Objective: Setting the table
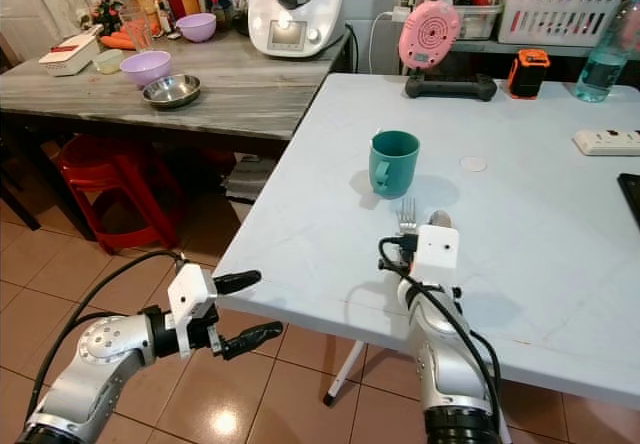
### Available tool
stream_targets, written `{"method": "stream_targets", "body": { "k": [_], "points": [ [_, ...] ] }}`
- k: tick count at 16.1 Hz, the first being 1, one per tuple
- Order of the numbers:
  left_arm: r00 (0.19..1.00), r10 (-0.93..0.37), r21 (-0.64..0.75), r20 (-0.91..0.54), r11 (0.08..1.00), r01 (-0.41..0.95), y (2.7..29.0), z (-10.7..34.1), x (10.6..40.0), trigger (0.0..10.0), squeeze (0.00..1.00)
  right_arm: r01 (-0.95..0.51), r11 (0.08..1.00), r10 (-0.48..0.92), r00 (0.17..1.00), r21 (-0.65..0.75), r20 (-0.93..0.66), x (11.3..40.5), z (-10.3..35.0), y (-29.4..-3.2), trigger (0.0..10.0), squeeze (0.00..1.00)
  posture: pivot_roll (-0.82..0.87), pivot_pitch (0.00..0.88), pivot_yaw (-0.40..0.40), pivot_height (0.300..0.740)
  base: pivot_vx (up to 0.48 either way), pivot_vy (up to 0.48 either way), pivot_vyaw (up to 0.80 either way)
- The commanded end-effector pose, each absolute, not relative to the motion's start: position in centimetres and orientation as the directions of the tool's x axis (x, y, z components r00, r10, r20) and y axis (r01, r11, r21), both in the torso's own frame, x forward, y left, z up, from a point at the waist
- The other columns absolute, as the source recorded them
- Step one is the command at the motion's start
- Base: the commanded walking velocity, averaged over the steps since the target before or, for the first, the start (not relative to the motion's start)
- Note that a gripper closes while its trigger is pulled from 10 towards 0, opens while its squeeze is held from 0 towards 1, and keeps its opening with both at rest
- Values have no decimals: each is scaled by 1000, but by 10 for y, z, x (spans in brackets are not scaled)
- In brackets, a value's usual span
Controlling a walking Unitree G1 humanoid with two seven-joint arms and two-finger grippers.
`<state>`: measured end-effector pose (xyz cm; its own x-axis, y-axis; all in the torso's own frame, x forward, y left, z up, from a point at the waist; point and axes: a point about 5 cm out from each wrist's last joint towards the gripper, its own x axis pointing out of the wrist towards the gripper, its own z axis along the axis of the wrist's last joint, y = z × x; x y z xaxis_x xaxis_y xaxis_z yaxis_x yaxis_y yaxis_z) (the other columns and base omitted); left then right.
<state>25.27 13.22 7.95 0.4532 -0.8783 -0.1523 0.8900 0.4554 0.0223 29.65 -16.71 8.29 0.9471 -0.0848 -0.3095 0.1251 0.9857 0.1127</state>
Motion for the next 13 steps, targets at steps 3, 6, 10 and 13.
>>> {"method": "stream_targets", "body": {
  "k": [3,6,10,13],
  "points": [
    [563,-818,85,-120,556,827,139,86,263,10000,0,140,981,-93,945,130,-315,292,85,-162,0,0,-76,0,99,740,0,0,0],
    [700,-714,60,-25,698,714,143,99,275,10000,0,173,972,-128,958,160,-258,285,100,-158,0,0,-77,0,96,740,0,0,0],
    [821,-571,46,8,821,570,148,106,288,10000,0,178,965,-134,967,194,-218,277,115,-148,0,0,-83,0,95,740,0,0,0],
    [870,-492,7,10,870,492,148,109,295,10000,0,206,962,-171,966,179,-195,275,119,-153,10000,0,-84,0,97,740,0,0,0]
  ]
}}
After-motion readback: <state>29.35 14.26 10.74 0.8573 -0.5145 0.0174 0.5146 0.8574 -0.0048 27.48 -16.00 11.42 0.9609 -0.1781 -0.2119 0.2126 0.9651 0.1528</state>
